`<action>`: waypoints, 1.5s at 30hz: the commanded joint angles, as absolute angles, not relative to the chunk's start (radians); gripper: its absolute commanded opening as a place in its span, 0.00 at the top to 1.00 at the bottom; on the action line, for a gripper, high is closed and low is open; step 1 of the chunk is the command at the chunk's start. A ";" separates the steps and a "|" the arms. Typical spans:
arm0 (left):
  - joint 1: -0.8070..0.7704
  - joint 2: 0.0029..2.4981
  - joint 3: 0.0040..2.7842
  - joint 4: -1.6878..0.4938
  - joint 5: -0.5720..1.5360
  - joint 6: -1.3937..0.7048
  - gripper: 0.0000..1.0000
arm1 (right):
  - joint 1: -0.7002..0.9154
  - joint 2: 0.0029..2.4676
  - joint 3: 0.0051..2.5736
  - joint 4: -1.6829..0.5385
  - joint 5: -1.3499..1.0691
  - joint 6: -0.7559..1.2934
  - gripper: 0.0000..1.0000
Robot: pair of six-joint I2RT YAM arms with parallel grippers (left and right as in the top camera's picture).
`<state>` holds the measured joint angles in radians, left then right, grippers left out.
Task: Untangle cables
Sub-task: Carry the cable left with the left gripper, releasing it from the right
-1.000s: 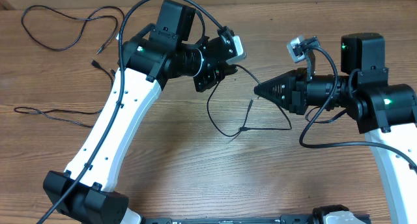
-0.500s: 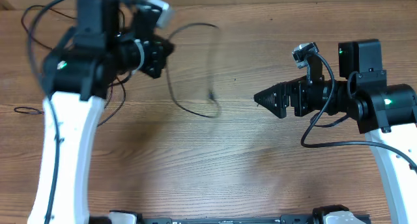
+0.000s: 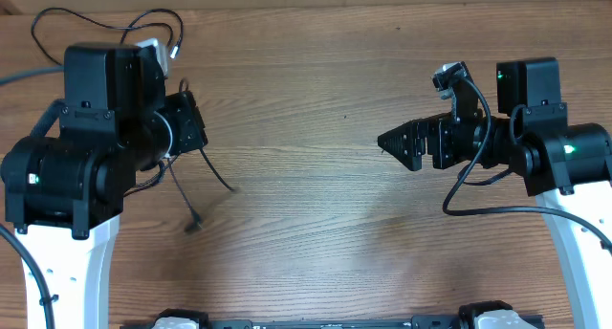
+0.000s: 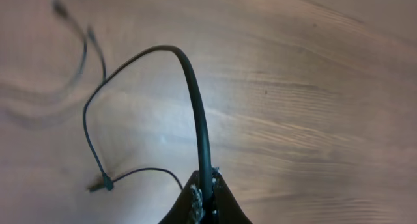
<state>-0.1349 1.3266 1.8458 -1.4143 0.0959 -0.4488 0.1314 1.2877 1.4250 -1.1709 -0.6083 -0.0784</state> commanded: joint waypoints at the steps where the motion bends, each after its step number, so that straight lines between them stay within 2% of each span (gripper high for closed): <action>1: -0.133 1.306 1.866 -1.464 0.104 -0.730 0.96 | 0.130 1.287 1.441 -1.169 -0.575 -0.080 0.00; 8: -0.131 1.303 1.866 -1.587 0.104 -0.899 0.96 | 0.130 1.302 1.441 -1.169 -0.577 -0.080 0.00; 17: -0.119 1.279 1.864 -1.658 -0.053 -1.056 0.96 | 0.130 1.323 1.441 -1.170 -0.577 -0.080 0.00; 37: 0.247 1.280 1.753 -1.686 -0.123 -0.948 0.96 | 0.130 1.323 1.441 -1.170 -0.577 -0.080 0.00; 45: 0.424 1.281 1.562 -1.563 0.029 -0.839 0.96 | 0.130 1.323 1.441 -1.182 -0.577 -0.080 0.00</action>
